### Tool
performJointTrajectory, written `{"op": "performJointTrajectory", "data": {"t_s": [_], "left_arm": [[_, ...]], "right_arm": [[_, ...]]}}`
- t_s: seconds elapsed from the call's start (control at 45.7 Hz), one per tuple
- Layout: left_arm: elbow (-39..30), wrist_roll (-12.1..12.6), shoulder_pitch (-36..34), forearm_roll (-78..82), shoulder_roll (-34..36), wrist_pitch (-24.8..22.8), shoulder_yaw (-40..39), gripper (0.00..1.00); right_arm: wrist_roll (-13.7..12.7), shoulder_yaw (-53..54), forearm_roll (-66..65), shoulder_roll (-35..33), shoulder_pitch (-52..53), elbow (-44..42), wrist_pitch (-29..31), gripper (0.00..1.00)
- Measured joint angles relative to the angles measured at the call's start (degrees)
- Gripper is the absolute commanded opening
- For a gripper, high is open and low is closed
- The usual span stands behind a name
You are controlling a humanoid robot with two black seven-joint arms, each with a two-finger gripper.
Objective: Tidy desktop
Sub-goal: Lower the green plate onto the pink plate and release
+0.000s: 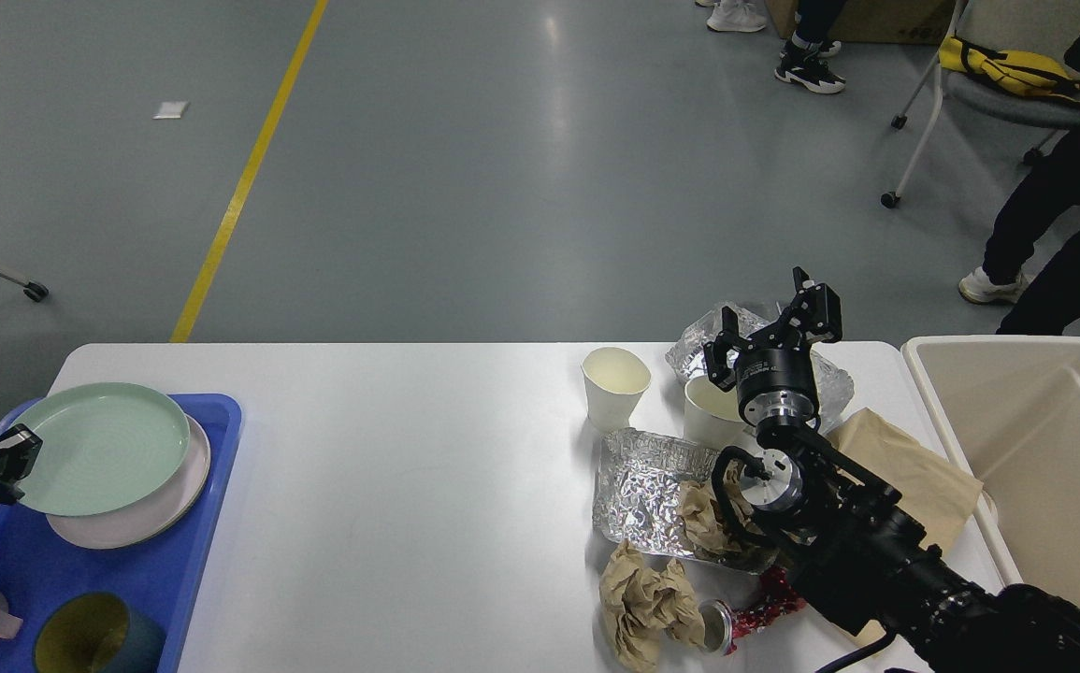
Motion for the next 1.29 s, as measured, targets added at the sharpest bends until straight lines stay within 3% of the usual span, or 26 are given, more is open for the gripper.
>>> {"op": "performJointTrajectory", "data": {"t_s": [0.416,0.701,1.007,1.16,1.292], "left_arm": [[0.1,-0.4,4.0,0.0,-2.6,4.3,-2.0,0.09],[0.2,-0.5,4.3,0.0,-3.1,5.5,-2.1,0.40],[0.2,-0.4,3.6,0.0,-2.4,5.0,-2.1,0.87],[0.2,0.0,2.5,0.0,0.9,4.9,-3.1,0.93],[0.2,0.4,1.2,0.0,5.9,4.9,-9.8,0.95]], "right_arm": [[0.0,0.0,0.0,0.0,0.0,0.0,0.0,1.00],[0.0,0.0,0.0,0.0,0.0,0.0,0.0,1.00],[0.0,0.0,0.0,0.0,0.0,0.0,0.0,1.00],[0.0,0.0,0.0,0.0,0.0,0.0,0.0,1.00],[0.0,0.0,0.0,0.0,0.0,0.0,0.0,1.00]]}}
